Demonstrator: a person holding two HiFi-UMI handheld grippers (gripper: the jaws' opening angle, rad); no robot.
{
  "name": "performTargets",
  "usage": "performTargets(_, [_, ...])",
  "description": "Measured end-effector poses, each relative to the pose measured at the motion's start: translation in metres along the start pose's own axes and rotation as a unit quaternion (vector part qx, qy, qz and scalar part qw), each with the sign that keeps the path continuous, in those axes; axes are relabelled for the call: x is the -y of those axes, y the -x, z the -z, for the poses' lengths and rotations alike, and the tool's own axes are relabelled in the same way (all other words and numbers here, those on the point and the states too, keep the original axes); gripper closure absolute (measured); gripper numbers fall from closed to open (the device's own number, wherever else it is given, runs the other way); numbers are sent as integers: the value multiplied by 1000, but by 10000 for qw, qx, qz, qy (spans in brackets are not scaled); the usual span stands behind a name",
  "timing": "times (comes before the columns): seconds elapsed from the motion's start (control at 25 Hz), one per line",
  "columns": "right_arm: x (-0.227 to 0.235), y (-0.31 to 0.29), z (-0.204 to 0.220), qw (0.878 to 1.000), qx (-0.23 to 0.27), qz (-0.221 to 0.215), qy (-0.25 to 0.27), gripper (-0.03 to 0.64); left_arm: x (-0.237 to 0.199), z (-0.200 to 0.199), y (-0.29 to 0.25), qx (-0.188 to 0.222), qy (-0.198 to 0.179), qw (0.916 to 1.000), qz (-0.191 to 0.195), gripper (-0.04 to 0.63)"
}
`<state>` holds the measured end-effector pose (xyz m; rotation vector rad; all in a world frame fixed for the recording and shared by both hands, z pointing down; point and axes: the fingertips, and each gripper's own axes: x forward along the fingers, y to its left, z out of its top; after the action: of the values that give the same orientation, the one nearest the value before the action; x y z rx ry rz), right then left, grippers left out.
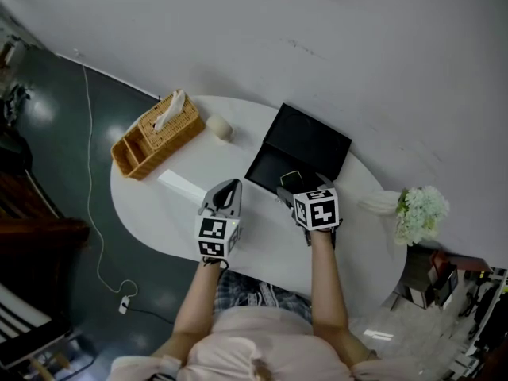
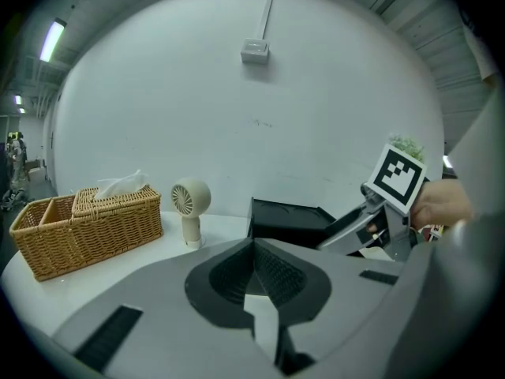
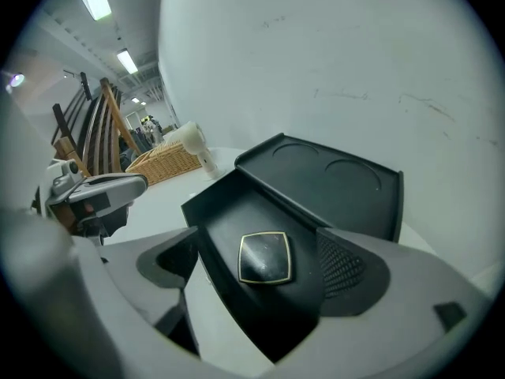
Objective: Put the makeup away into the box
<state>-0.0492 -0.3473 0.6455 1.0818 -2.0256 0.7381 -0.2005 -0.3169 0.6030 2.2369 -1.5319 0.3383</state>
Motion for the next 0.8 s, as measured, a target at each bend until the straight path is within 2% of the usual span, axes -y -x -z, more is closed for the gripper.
performTargets(0.12, [3, 9, 2, 9998, 160, 51, -76, 133, 2, -3, 1, 26, -19, 10000, -7, 569])
performTargets(0.4, [6, 23, 1, 9988, 471, 46, -124, 129, 14, -5, 6, 70, -78, 9999, 33, 569])
performTargets(0.64, [8, 64, -13, 9883, 1508, -52, -203, 132, 27, -20, 14, 207, -211, 9995, 82, 569])
performTargets(0.76, [11, 93, -13, 9779, 2079, -39, -238, 167, 38, -30, 18, 314, -317, 9989, 147, 569])
performTargets(0.8, [12, 103, -11, 9738, 2259, -7, -241, 204, 42, -34, 20, 354, -357, 9986, 171, 569])
